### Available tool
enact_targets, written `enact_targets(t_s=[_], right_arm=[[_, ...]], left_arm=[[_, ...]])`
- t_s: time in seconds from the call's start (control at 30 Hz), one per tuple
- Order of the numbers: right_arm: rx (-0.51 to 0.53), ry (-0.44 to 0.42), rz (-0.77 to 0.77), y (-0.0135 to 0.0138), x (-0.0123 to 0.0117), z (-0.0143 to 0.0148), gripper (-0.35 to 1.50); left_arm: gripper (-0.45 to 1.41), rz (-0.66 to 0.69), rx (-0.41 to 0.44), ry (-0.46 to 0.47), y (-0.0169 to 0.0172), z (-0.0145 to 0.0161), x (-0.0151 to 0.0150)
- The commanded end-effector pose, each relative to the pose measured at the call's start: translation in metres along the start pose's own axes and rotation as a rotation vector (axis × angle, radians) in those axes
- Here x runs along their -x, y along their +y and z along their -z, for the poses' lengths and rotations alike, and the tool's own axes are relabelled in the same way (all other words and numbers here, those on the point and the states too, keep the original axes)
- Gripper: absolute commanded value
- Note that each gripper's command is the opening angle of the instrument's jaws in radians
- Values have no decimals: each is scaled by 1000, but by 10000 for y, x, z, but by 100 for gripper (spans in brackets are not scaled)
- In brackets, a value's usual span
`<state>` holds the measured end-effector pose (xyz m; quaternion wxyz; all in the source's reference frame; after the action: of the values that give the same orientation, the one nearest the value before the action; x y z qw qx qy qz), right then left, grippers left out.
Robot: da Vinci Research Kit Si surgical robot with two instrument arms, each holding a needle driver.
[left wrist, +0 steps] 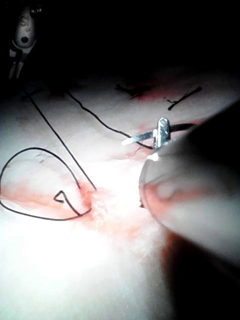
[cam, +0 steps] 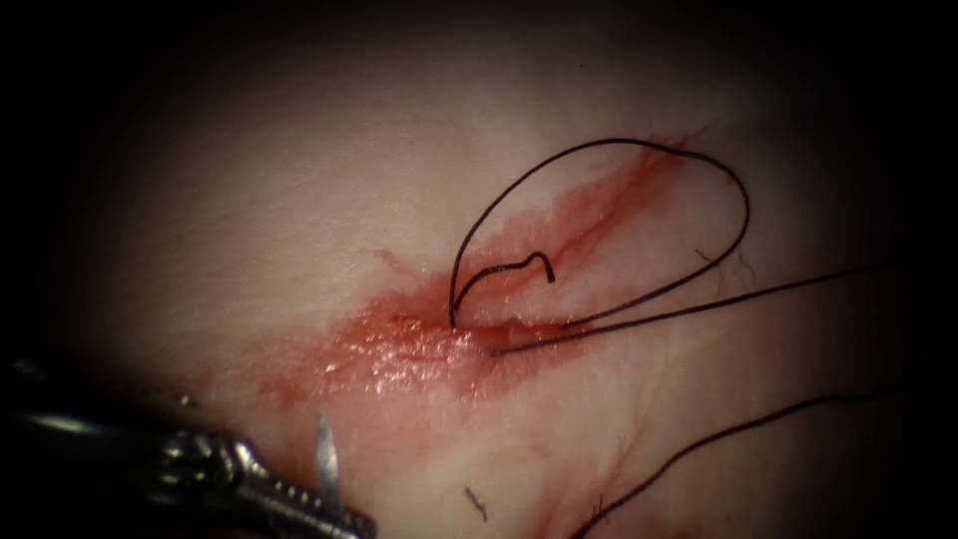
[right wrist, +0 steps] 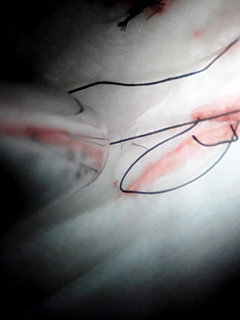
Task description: Wound Closure
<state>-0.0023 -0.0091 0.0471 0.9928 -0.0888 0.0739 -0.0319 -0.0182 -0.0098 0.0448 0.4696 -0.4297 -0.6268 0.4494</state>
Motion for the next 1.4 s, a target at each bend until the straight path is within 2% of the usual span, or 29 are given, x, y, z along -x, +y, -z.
enact_targets(t_s=[0.03, 0.17, 0.2, 0.33, 0.43, 0.53, 0.6, 0.73, 0.9, 1.1, 1.13, 1.17, 1.2, 1.27, 1.3, 1.33, 1.37, 1.4], right_arm=[[15, 13, -15, 7, -19, 0, 126], [38, 77, -48, 6, -43, 11, 133], [35, 171, -72, 4, -66, 21, 135], [19, 377, -87, -7, -121, 39, 130], [10, 455, -80, -20, -168, 52, 121], [0, 484, -78, -32, -213, 62, 103], [1, 493, -75, -38, -242, 63, 76], [6, 512, -66, -54, -283, 52, 88], [20, 549, -38, -74, -299, 34, 93], [45, 530, -35, -81, -319, 13, 91], [48, 529, -34, -82, -322, 10, 78], [48, 529, -34, -82, -322, 10, 78], [48, 528, -35, -81, -323, 9, 68], [49, 526, -37, -80, -324, 7, 19], [49, 526, -38, -79, -324, 7, 7], [49, 526, -38, -78, -325, 6, 7], [48, 526, -38, -78, -325, 5, -21], [48, 527, -37, -78, -324, 6, -35]], left_arm=[[-45, 0, -3, -1, -6, -4, -1], [-45, -1, -3, 0, -6, -4, -1], [-45, -1, -3, 0, -6, -4, -1], [-45, -1, -3, 0, -6, -5, -1], [-45, -1, -3, 0, -6, -5, -1], [-45, -1, -3, 0, -6, -5, -1], [-45, -1, -3, 0, -6, -5, -1], [-45, -1, -3, 0, -6, -5, -1], [-45, -1, -3, 0, -6, -6, -2], [-45, -1, -4, 1, -6, -6, -2], [-45, -1, -4, 1, -6, -6, -2], [-45, -1, -4, 1, -6, -6, -2], [-45, -1, -4, 1, -6, -6, -2], [-45, -1, -4, 1, -6, -6, -2], [-45, -1, -4, 1, -6, -6, -2], [-45, -1, -4, 1, -6, -6, -2], [-45, -1, -4, 1, -6, -6, -2], [-45, -1, -4, 1, -6, -6, -1]])
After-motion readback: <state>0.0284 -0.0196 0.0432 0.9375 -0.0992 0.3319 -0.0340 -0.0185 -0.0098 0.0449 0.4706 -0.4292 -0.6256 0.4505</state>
